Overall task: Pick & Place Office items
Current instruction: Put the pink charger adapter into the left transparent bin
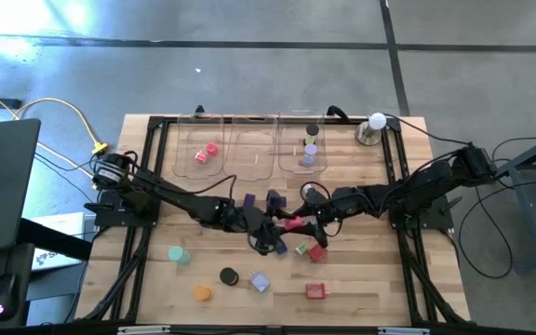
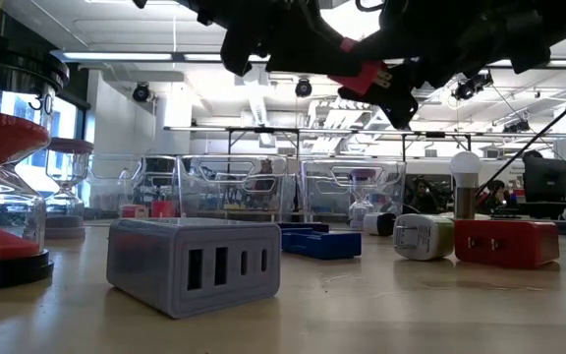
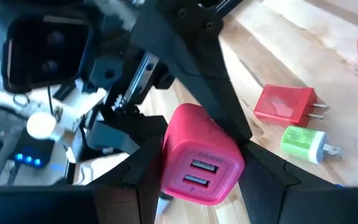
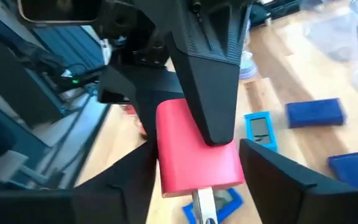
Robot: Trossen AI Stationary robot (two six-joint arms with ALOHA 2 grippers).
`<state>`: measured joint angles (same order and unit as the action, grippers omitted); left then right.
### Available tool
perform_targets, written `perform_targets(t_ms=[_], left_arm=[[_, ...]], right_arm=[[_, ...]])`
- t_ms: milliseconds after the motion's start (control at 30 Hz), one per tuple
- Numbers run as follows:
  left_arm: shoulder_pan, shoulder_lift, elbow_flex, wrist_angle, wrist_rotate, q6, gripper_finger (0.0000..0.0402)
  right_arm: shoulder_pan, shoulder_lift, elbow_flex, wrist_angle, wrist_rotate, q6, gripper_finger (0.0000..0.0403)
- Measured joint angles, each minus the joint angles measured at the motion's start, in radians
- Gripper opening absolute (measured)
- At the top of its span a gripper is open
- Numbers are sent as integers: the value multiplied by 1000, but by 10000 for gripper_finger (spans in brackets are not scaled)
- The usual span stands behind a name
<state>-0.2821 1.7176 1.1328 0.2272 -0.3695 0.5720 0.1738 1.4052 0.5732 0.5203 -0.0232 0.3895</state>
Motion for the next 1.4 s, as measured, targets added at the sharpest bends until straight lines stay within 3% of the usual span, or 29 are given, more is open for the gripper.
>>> perform_targets(t_ms=[167,467,667,767,1000,1200,1400], left_arm=[[-4,-2,2,-57,-99,-92,162],[-59,-2,2,-150,-334,-134,162],[-111,-2,2,-258,-583,-261,162],[-120,-13,1,-379,-642,-327,162],[-70,-110,1,-707,-605,-582,161],[28,-257,1,-892,-534,-722,161],[227,-405,1,-1012,-326,-797,161]], right_arm=[[-1,-17,-1,-53,62,-55,254],[1,-90,-2,-262,405,-50,264],[3,-92,-2,-293,404,-48,265],[5,-92,-2,-317,380,-43,265],[34,-92,-2,-351,372,-18,263],[58,-92,-2,-352,372,-16,263],[69,-92,-2,-354,372,-16,263]])
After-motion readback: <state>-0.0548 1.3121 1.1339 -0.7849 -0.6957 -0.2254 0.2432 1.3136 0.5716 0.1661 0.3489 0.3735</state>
